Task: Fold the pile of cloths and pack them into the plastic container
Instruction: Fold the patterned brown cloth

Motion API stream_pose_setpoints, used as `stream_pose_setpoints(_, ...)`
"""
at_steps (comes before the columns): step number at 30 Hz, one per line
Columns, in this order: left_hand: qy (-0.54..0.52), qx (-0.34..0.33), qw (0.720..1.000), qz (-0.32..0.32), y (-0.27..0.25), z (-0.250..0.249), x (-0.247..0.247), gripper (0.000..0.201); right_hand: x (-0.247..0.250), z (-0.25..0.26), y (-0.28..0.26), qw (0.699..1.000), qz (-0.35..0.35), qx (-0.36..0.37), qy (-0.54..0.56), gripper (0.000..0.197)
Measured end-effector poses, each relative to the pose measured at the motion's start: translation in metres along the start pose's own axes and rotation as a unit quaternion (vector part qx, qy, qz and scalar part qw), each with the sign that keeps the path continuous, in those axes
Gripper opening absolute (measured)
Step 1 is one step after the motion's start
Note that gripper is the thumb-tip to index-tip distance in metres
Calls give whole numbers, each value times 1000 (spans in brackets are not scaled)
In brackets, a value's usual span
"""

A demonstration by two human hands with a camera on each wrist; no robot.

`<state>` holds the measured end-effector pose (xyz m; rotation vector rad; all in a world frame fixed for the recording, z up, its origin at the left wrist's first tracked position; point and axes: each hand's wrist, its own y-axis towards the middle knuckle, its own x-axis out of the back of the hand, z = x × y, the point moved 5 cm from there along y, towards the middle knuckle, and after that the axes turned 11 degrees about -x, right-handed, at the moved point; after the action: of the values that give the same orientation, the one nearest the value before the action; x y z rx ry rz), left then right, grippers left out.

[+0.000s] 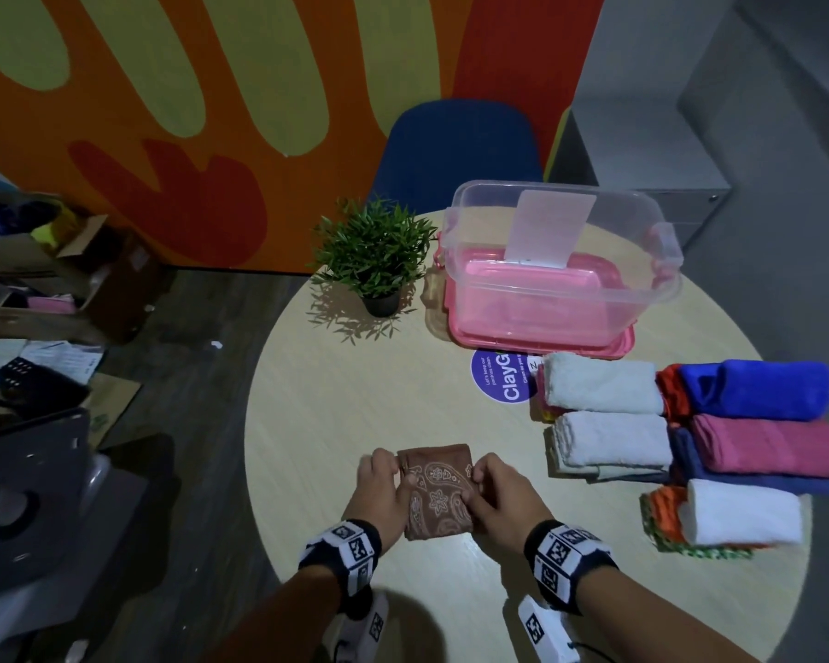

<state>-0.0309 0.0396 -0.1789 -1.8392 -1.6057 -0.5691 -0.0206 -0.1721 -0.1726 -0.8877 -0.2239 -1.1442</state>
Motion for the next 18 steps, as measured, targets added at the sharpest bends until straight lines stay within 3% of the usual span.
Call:
stream_pose_setpoints(2,87,-123,989,9,-8,-13,8,16,2,2,-7,994,-21,86,-66,18)
stream_pose_setpoints(4,190,-270,939,96,-20,-21,2,19,-4,7,-14,971,5,184,-154,29)
stream_pose_setpoints(5,235,-313,906,162,-25,-19,-5,29,-9,7,-17,955,29,214,-203,37)
stream_pose_setpoints(6,263,-322,883,220,-28,-12,-11,41,-15,5,-16,942,54,224,-245,43)
stream_pose_setpoints(8,275,-291,875,271,-30,1,-18,56,-20,0,-12,931,75,217,-285,52)
stream_pose_setpoints(13,244,-274,907,206,-24,2,-13,49,-17,6,3,942,51,206,-259,29)
stream_pose_setpoints(17,208,-275,922,174,-14,-8,-7,30,-3,14,11,979,51,91,-176,18)
stream_pose_setpoints(18,182,-250,936,168,-12,-5,-7,28,0,13,13,985,52,63,-151,14)
